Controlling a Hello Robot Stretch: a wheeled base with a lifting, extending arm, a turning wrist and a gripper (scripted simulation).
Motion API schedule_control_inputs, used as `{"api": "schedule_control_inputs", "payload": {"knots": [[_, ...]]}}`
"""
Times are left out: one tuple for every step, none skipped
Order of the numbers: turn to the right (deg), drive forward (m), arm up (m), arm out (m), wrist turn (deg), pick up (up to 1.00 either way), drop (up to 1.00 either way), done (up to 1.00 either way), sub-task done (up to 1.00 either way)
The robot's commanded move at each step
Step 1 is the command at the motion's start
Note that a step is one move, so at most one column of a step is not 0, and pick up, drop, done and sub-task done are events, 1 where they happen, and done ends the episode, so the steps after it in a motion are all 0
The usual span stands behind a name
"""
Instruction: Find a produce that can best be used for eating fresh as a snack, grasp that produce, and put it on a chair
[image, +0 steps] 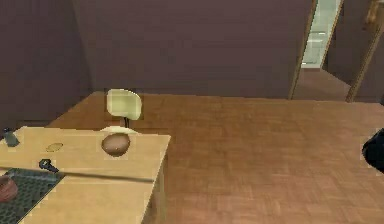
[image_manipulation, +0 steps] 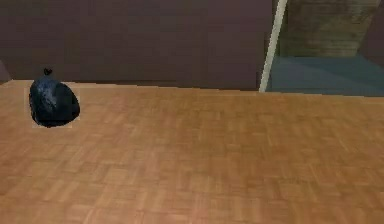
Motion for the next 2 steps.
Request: {"api": "schedule_control_inputs", "payload": {"knots": [[-45.0, 0.0, 0.0, 0.0, 0.0, 0.0, 0.0, 0.0, 0.0], [-45.0, 0.0, 0.0, 0.0, 0.0, 0.0, 0.0, 0.0, 0.0]]}}
